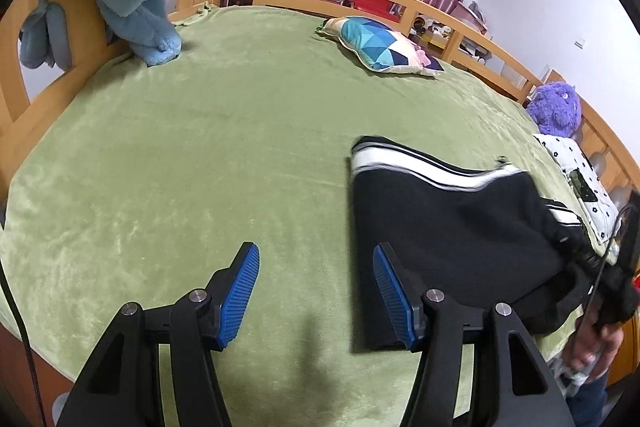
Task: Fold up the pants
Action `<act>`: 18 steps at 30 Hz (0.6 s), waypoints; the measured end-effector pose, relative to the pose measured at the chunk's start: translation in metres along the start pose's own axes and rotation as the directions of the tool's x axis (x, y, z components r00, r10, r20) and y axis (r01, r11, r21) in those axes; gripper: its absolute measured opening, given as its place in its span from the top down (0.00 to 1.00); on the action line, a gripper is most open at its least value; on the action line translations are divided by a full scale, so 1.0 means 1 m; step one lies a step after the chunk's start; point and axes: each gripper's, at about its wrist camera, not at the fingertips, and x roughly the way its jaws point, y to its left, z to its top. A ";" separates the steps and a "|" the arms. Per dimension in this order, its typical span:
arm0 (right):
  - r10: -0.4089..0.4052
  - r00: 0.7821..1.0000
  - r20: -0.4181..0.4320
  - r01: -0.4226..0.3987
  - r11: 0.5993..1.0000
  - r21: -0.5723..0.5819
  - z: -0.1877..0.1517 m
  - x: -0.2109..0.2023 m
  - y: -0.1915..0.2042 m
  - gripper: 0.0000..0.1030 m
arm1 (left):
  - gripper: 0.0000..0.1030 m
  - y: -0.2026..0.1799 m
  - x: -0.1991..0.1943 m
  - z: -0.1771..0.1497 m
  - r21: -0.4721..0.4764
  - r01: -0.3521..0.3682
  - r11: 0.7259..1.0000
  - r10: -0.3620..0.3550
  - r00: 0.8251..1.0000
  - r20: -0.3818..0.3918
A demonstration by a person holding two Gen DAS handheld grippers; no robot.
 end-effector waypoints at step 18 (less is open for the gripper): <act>-0.088 0.991 -0.096 0.082 0.995 -0.062 -0.032 -0.017 -0.051 0.86 | 0.44 -0.062 0.023 -0.010 0.110 0.031 0.993 -0.024 0.998 -0.063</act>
